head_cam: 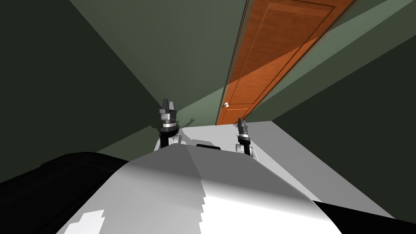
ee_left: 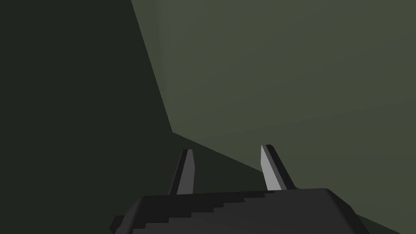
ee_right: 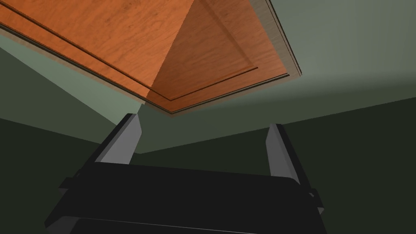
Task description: Pull the door open
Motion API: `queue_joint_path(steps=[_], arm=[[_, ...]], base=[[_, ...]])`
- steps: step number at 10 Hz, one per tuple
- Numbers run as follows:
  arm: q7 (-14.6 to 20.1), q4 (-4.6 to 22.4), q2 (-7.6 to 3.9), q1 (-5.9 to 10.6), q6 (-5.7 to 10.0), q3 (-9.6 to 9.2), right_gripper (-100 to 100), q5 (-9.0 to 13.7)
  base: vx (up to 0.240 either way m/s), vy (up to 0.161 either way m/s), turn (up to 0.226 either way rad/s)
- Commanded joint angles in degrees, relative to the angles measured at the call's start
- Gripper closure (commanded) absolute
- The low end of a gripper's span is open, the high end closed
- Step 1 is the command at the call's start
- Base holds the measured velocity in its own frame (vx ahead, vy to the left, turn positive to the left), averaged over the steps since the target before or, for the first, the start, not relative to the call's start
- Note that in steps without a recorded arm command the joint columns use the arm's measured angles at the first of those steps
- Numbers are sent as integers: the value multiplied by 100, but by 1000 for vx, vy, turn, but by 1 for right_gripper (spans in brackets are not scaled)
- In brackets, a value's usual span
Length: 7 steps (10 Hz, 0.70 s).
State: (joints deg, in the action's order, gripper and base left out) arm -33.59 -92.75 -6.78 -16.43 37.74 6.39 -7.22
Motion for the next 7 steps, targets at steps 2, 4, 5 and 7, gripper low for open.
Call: queue_joint_path(steps=[2, 4, 5, 7], arm=[[-244, 440, -28, 158, 136, 38, -100, -133], [-415, 742, -56, 266, 217, 69, -100, -231], [-500, 892, -68, 321, 257, 84, -100, -280], [-670, 1193, -94, 429, 338, 114, -100, -378]], base=[[95, -29, 25], [99, -21, 23], [99, -18, 25], [106, -29, 21]])
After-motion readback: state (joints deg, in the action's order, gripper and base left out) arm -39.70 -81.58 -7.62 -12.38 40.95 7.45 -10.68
